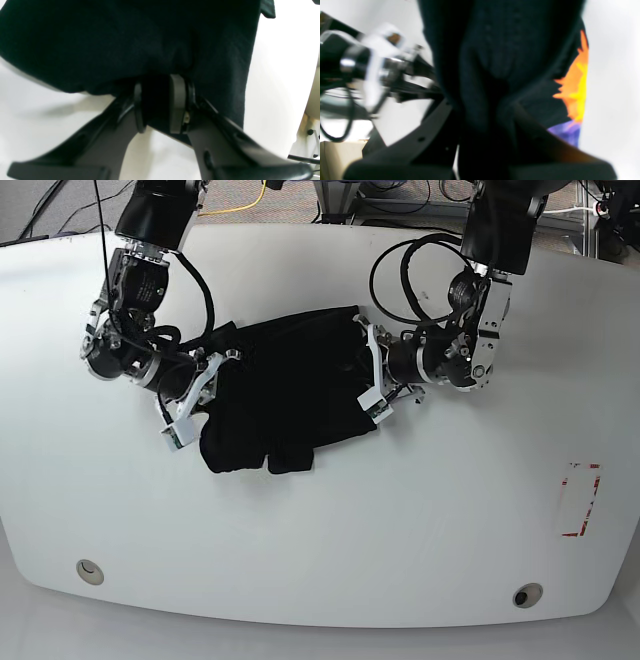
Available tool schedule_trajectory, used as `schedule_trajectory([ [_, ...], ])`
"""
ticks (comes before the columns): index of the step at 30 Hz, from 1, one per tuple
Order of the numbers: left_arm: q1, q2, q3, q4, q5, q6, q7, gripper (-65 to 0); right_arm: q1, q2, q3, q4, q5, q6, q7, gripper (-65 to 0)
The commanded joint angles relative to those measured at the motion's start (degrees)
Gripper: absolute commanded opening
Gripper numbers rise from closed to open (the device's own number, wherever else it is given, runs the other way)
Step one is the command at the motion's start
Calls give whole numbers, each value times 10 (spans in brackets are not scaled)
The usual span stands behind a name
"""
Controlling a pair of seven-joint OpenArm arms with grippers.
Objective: Layout the t-shirt on the table in an organized manner, then fold the t-shirt properly
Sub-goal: 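Fold the strip in half, carrying the right gripper's end toward the left gripper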
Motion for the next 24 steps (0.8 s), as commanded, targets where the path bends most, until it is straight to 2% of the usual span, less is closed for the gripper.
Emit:
schedule_trajectory([
  [1,0,-3,2,0,25,2,30,-525,25,-2,-19,10,-14,1,13,-648],
  [4,0,-3,2,0,25,2,30,-525,26,-2,-29,10,-34,1,13,-626],
  [6,0,-3,2,0,26,2,30,-525,26,-2,-34,10,-42,1,13,-585],
  [7,0,-3,2,0,27,2,30,-525,26,-3,-36,10,-46,1,13,-539],
  [10,0,-3,2,0,27,2,29,-525,27,-4,-48,11,-47,1,13,-488],
  [15,0,-3,2,-1,27,2,27,-525,31,-16,-86,14,-46,1,13,-496],
  [19,-1,-3,2,-1,27,2,27,-525,33,-24,-109,10,-50,1,13,-466],
  [23,-3,-3,2,-1,26,2,27,-525,34,-42,-123,10,-51,1,13,-342],
  [24,-3,-3,2,-1,26,2,27,-525,34,-45,-128,11,-51,1,13,-282],
])
